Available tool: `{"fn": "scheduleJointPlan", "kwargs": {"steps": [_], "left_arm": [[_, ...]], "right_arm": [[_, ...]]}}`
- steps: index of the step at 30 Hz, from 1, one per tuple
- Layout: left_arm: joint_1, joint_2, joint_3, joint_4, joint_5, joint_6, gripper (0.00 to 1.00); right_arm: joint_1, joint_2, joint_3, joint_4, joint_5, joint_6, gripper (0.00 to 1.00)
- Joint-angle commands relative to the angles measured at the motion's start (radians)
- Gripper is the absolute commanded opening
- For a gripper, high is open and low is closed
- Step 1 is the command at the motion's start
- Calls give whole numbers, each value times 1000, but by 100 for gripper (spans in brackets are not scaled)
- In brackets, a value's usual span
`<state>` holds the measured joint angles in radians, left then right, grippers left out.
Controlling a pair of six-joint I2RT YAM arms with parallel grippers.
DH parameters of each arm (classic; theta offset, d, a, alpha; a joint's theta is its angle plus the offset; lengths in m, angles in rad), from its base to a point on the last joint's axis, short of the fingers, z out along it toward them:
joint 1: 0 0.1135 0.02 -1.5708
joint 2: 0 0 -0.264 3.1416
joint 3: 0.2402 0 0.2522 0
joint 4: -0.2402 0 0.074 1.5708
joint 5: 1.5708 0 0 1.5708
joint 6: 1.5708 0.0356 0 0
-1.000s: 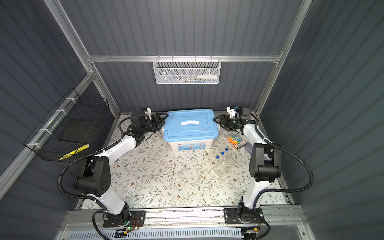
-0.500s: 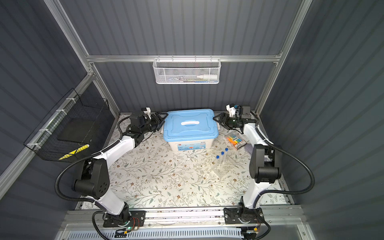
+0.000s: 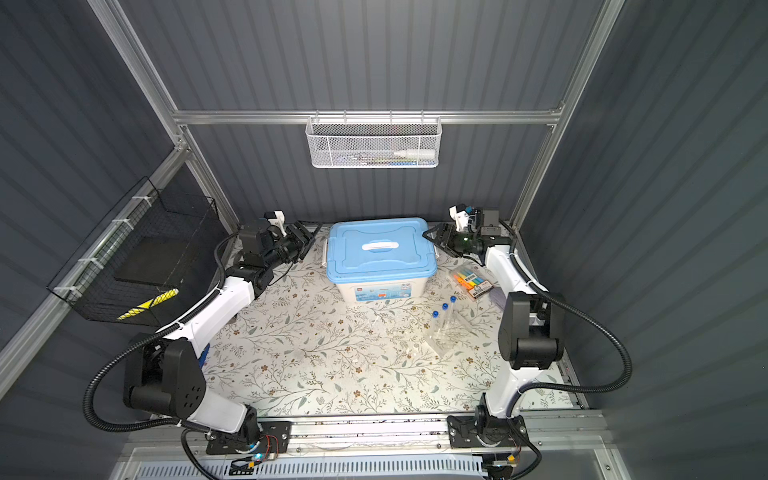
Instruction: Organize the chemistry lab equipment
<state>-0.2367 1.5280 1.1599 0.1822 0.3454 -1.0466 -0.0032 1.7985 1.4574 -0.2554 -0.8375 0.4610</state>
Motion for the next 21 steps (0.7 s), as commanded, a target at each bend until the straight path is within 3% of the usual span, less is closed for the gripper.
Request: {"fn": "scheduleJointPlan", "kwargs": {"steps": [1,21], "left_arm": [[-1,16,-19,-18,26,18,71],[-1,111,-37,40,105,-8,69]], "right_arm": [[9,-30,19,-14,4,-4,72],[38,-50,8,-16,31,6,71]]}}
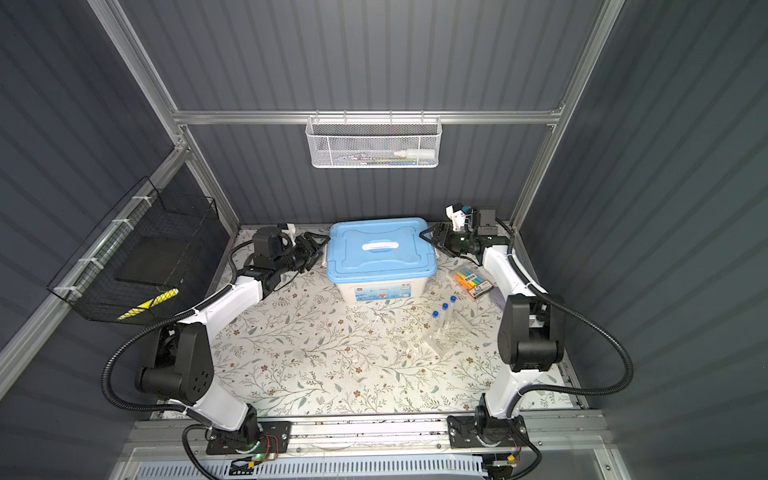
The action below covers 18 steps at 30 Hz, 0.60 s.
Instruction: Organize the chemistry lab equipment
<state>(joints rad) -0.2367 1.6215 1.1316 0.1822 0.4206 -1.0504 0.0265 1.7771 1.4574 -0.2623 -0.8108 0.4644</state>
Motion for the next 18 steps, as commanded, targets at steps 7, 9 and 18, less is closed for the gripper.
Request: {"fn": "scheduleJointPlan", "kwargs": {"steps": [7,9,18], "left_arm": [[-3,38,-3,47,45,-11,69],[-4,37,1,51,44,-13,69],[-30,57,29,52,51,-11,68]], "right_arm": [[23,-28,8,-10,12,10,71],[28,-27,6,-10,19,12,70],[57,-21,3,-1,23,28,69]]}}
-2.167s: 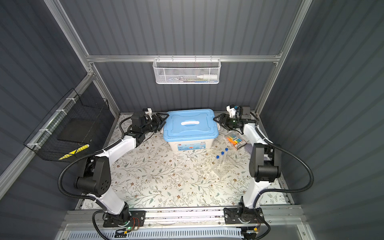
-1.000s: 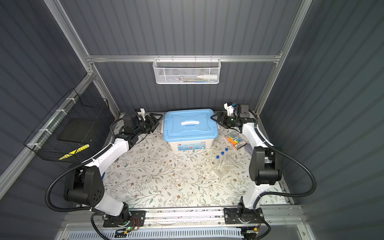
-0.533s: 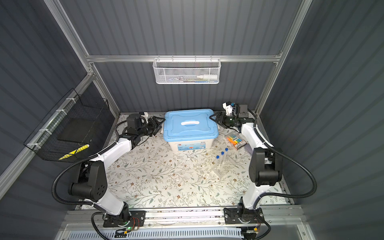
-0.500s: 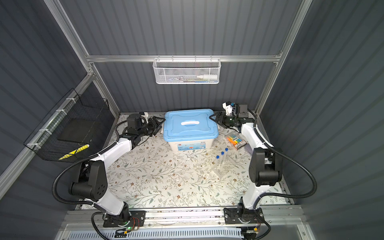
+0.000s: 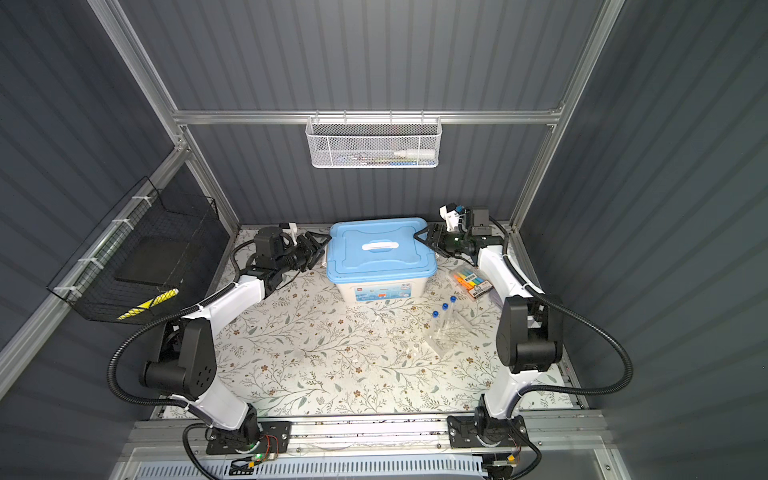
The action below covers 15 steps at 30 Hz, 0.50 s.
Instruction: Organize the chemistry lab equipment
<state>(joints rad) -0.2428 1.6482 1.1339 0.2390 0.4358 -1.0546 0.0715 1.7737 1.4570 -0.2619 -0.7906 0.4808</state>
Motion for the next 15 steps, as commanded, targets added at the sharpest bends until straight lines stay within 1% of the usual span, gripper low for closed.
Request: {"fn": "scheduleJointPlan", "kwargs": {"steps": [1,6,10,15], "left_arm": [[-27,34,31,-2,36,-8,68],[-32,33,35,8,35,-14,68],[-32,39,47,-4,40,-8,68],[-32,38,49,-5,39,-8,68]], "right_arm": [[16,-17,2,-2,5,13,70],[12,-34,-7,-15,35,-3,70],[5,-30,23,-47,44,-22,70],[-29,-47,21,-40,79,-23,72]]}}
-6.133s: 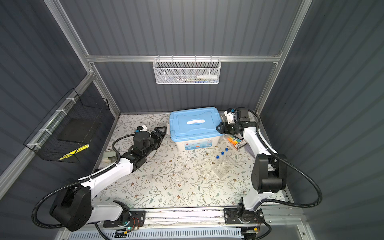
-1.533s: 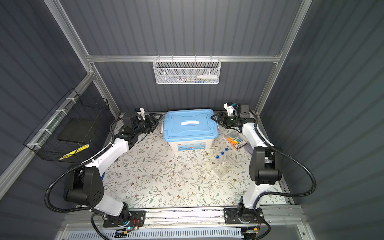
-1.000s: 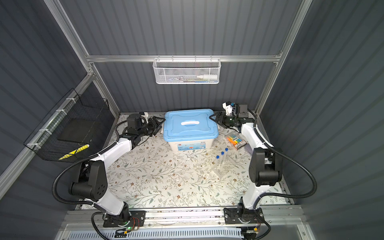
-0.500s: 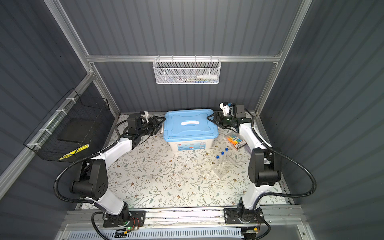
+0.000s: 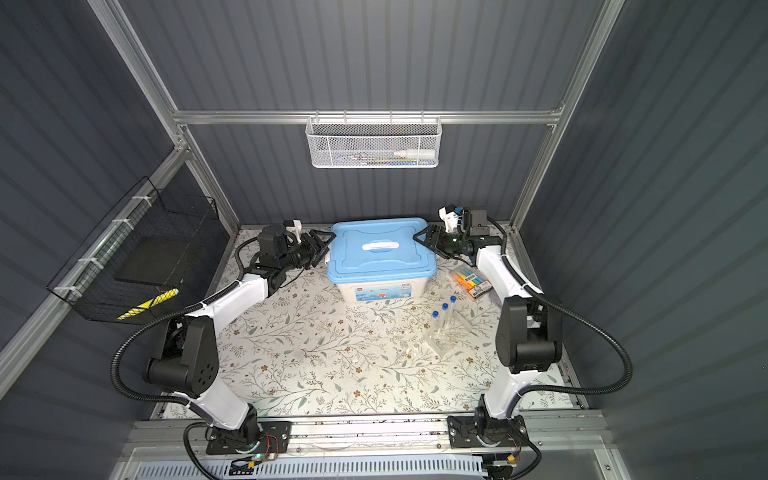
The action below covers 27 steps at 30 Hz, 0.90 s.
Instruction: Organize the chemistry lab equipment
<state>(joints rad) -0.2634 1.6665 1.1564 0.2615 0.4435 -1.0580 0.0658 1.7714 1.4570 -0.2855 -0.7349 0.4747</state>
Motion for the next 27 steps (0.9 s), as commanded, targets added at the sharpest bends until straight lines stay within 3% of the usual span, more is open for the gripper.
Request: {"fn": "scheduleJointPlan", "kwargs": {"steps": [1,10,27], "left_arm": [[-11,18,28,-31,31,-3,68],[-11,34,48,-42,31,1,68],[-14,55,55,-44,26,-3,68]], "right_arm": [[-32,-47,24,-17,21,-20,72],[-90,-30,34,-37,25,-33,73],[-61,40,19,-23,-31,-9,71]]}}
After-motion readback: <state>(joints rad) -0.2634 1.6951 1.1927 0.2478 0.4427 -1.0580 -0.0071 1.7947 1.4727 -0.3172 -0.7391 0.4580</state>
